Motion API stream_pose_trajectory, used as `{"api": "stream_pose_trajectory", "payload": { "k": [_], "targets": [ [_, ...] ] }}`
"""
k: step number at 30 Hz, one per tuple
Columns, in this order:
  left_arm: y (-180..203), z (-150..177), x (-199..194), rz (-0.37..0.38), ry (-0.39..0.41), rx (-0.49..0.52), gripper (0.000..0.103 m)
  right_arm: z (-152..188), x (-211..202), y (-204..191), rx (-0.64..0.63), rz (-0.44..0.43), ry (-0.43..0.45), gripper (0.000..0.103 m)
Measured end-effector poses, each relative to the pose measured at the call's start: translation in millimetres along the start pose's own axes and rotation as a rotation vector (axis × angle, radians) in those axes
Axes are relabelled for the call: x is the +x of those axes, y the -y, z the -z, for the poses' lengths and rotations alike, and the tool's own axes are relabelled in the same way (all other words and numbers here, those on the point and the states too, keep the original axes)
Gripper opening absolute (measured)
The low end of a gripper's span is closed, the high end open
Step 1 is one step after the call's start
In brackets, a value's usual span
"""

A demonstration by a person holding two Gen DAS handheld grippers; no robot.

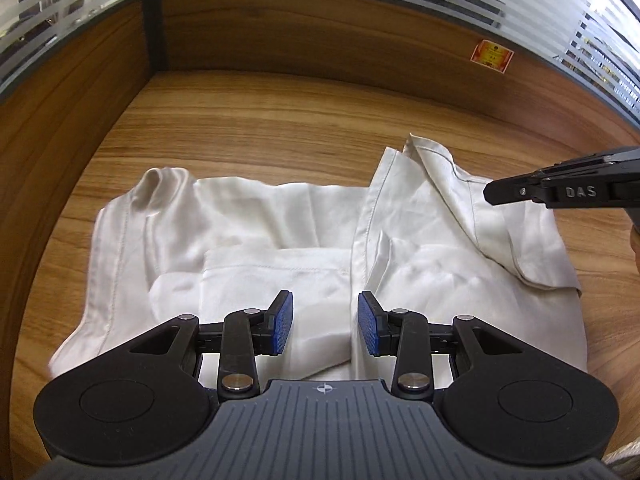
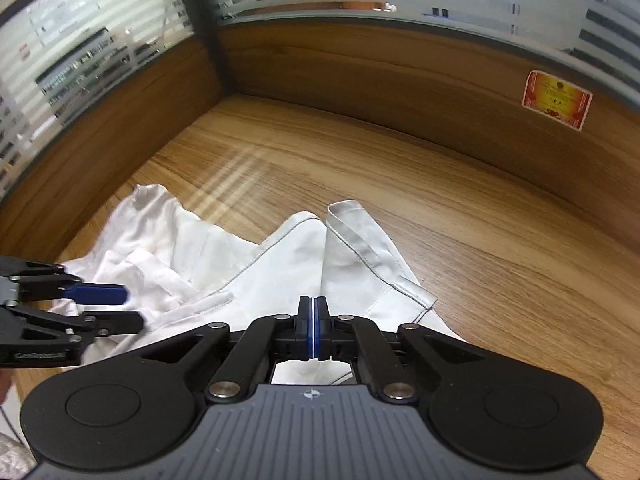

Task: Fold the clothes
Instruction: 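Pinch the shirt front edge with the right gripper, then fold the pinched front edge over with the right gripper while the left gripper hovers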

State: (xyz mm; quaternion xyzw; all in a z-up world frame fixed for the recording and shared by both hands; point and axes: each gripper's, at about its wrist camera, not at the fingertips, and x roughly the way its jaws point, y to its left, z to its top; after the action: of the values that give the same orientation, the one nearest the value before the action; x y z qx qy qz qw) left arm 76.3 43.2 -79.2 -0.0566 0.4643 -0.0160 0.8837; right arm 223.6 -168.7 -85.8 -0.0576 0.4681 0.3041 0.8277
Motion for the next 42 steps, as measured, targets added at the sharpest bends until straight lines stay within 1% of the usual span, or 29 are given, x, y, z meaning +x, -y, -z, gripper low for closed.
{"api": "stream_pose_trajectory", "payload": {
  "k": [1, 3, 5, 7, 9, 15, 22, 23, 24, 25, 26, 27, 28, 29, 30, 36, 42],
  "targets": [
    [-1, 3, -4, -0.006, -0.001, 0.003, 0.039, -1, 1, 2, 0.010, 0.018, -0.003, 0.012],
    [-2, 7, -10, -0.015, -0.003, 0.007, 0.039, 1, 0, 6, 0.016, 0.041, -0.003, 0.032],
    [-2, 12, -17, -0.027, -0.006, 0.006, 0.039, 2, 0, 11, 0.018, 0.067, -0.002, 0.032],
    [-2, 17, -26, -0.037, -0.010, 0.003, 0.039, 2, 3, 18, 0.030, 0.070, -0.004, 0.034],
    [-2, 21, -32, -0.043, -0.012, -0.001, 0.039, 2, 5, 24, 0.041, 0.073, -0.006, 0.041],
    [5, 33, -43, -0.040, -0.014, -0.009, 0.040, 2, 13, 43, 0.076, 0.083, -0.012, 0.042],
    [8, 35, -45, -0.019, -0.029, -0.001, 0.042, 3, 23, 65, 0.116, 0.094, -0.019, 0.042],
    [8, 36, -45, -0.018, -0.032, -0.007, 0.042, 3, 24, 66, 0.123, 0.086, -0.020, 0.041],
    [7, 36, -45, -0.017, -0.036, -0.013, 0.043, 3, 26, 68, 0.130, 0.078, -0.021, 0.038],
    [6, 36, -45, -0.017, -0.040, -0.019, 0.043, 3, 27, 68, 0.139, 0.062, -0.018, 0.033],
    [6, 37, -45, -0.018, -0.040, -0.022, 0.043, 3, 28, 68, 0.148, 0.046, -0.016, 0.020],
    [5, 37, -46, -0.018, -0.039, -0.022, 0.043, 3, 26, 67, 0.148, 0.042, -0.006, 0.017],
    [6, 38, -47, -0.018, -0.038, -0.023, 0.043, 3, 25, 65, 0.149, 0.037, 0.005, 0.015],
    [6, 38, -48, -0.019, -0.037, -0.023, 0.043, 3, 23, 64, 0.149, 0.033, 0.015, 0.009],
    [6, 38, -48, -0.019, -0.036, -0.024, 0.043, 3, 20, 61, 0.143, 0.021, 0.024, 0.006],
    [8, 40, -49, -0.012, -0.032, -0.024, 0.043, -4, 0, 32, 0.088, -0.061, 0.066, 0.004],
    [8, 44, -53, -0.010, -0.025, -0.035, 0.043, -6, -10, -11, -0.018, -0.165, 0.048, 0.004]
  ]
}}
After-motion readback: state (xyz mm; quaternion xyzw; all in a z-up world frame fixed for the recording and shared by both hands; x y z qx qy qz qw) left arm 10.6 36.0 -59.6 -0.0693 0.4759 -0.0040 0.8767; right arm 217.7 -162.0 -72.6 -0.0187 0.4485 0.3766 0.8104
